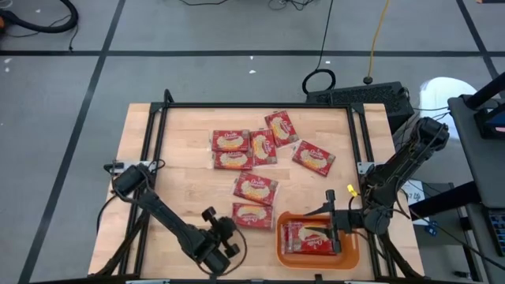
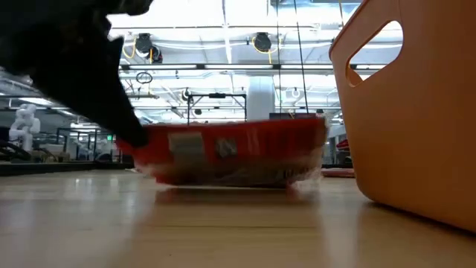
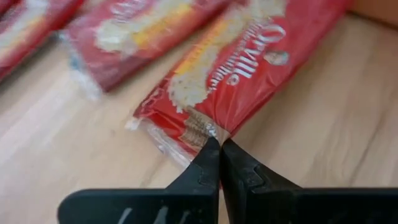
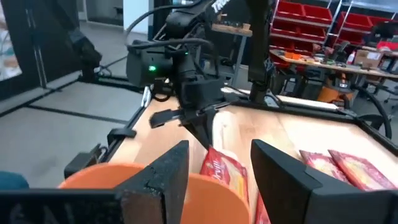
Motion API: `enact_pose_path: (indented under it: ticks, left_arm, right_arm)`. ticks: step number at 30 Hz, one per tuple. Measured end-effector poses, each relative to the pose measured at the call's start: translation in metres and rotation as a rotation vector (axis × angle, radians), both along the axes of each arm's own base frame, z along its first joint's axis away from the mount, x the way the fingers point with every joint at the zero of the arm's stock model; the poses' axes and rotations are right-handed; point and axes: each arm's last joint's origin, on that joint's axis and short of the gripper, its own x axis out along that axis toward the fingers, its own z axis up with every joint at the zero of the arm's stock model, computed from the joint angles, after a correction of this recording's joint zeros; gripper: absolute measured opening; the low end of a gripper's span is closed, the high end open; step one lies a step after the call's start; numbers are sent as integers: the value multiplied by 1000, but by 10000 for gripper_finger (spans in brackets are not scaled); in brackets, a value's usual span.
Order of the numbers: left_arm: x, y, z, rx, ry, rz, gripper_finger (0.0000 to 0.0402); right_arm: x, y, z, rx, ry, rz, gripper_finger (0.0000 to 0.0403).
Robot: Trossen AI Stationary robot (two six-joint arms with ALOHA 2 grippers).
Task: Sort popcorn bags into baskets
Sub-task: Put the red popcorn bag into the orange bin
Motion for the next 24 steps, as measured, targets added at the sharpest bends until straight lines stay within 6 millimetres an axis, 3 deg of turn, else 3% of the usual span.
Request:
enact_pose_path:
  ticks: [4, 11, 18, 24]
  left_arm:
    - [4, 15, 30, -76, -79, 72, 3]
    - [13, 44, 75, -172, -209, 146, 3]
    - [29, 63, 88, -196, -243, 103, 4]
    - [38, 73, 90, -202, -244, 71, 8]
  right_arm:
    - [17, 10, 12, -105, 23, -23, 164]
    - [65, 26, 20, -300, 122, -91, 164]
    - [109, 23, 25, -462, 243, -104, 164]
    - [128, 5, 20, -548, 366, -132, 164]
